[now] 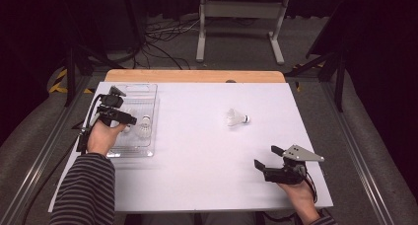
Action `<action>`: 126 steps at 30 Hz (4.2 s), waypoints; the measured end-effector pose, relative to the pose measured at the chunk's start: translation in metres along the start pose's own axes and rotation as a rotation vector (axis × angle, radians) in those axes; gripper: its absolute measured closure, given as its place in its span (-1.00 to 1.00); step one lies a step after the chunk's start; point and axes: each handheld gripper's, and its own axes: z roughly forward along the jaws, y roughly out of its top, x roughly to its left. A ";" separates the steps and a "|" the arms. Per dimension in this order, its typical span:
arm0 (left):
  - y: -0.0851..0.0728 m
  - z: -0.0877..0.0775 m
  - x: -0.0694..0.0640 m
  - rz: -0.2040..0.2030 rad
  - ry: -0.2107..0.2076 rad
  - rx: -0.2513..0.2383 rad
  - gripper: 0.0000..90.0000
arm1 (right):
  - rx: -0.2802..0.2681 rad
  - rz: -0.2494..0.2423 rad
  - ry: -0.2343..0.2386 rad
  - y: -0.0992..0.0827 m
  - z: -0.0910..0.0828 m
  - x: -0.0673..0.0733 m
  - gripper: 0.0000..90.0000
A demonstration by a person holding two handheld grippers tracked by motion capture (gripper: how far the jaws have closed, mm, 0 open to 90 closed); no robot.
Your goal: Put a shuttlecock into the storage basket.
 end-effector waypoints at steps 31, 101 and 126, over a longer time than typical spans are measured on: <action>-0.024 -0.023 -0.011 0.047 -0.025 -0.102 -0.36 | -0.002 0.005 -0.002 0.000 0.000 0.000 -0.66; -0.082 -0.046 -0.026 0.140 -0.105 -0.277 -0.43 | 0.002 0.003 -0.002 0.000 0.000 0.000 -0.66; -0.114 -0.052 -0.023 0.144 -0.153 -0.372 -0.43 | 0.003 0.004 -0.003 0.000 0.000 0.000 -0.66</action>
